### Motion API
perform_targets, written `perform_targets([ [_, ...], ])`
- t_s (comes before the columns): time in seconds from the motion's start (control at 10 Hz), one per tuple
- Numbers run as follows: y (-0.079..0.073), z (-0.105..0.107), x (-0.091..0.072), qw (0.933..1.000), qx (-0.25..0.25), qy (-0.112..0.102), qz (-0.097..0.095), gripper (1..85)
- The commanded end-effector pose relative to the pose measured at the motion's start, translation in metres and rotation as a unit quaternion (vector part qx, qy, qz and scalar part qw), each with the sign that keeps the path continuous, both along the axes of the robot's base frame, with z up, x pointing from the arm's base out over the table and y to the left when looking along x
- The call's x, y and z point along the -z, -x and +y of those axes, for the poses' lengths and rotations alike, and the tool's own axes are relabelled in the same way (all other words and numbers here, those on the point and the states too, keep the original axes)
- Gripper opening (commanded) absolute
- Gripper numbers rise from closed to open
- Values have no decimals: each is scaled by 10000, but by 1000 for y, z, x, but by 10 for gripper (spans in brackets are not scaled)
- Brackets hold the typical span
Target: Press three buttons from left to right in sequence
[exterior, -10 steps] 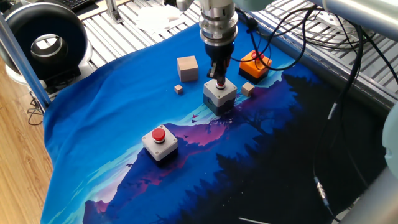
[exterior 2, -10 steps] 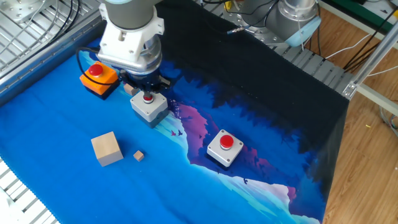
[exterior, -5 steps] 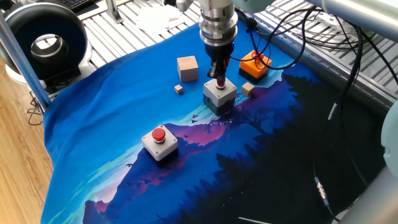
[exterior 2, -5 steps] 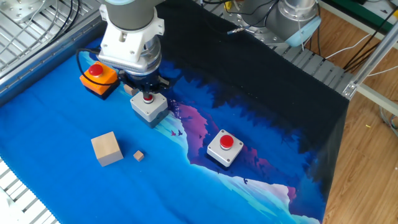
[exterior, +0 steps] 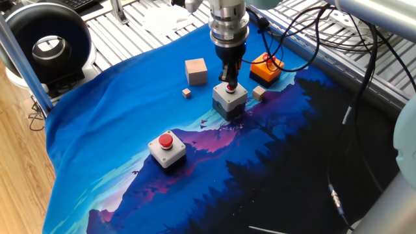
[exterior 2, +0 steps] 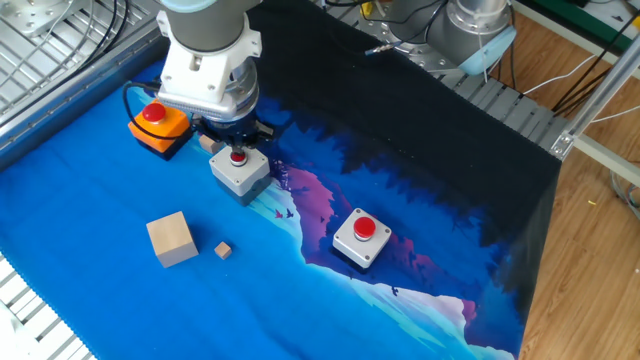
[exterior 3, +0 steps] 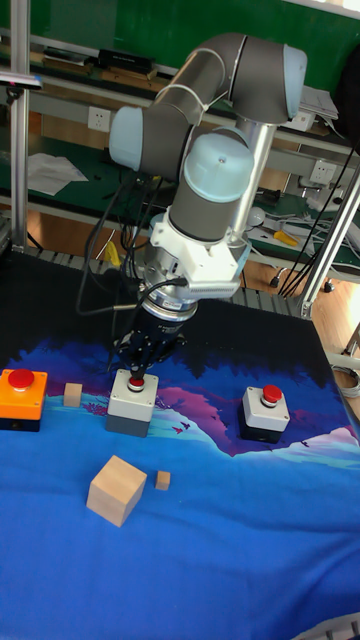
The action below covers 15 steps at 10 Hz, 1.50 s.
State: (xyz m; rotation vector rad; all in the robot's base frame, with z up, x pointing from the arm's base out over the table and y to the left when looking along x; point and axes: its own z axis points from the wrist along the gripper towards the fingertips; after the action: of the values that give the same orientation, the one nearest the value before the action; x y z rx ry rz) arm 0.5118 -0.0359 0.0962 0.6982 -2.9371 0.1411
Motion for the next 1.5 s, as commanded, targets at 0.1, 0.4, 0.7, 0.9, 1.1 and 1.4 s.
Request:
perform_targets([
  [0.1,0,2,1,10000,35,-61,44,10],
  [0.4,-2,1,1,10000,35,-61,44,10],
  [0.7,-6,2,3,9999,-3,-103,49,10],
  [0.9,-7,5,6,9999,-2,-134,56,10],
  [1.1,-8,4,7,9999,-16,-112,66,10],
  [1.4,-5,11,-1,9998,38,60,175,10],
])
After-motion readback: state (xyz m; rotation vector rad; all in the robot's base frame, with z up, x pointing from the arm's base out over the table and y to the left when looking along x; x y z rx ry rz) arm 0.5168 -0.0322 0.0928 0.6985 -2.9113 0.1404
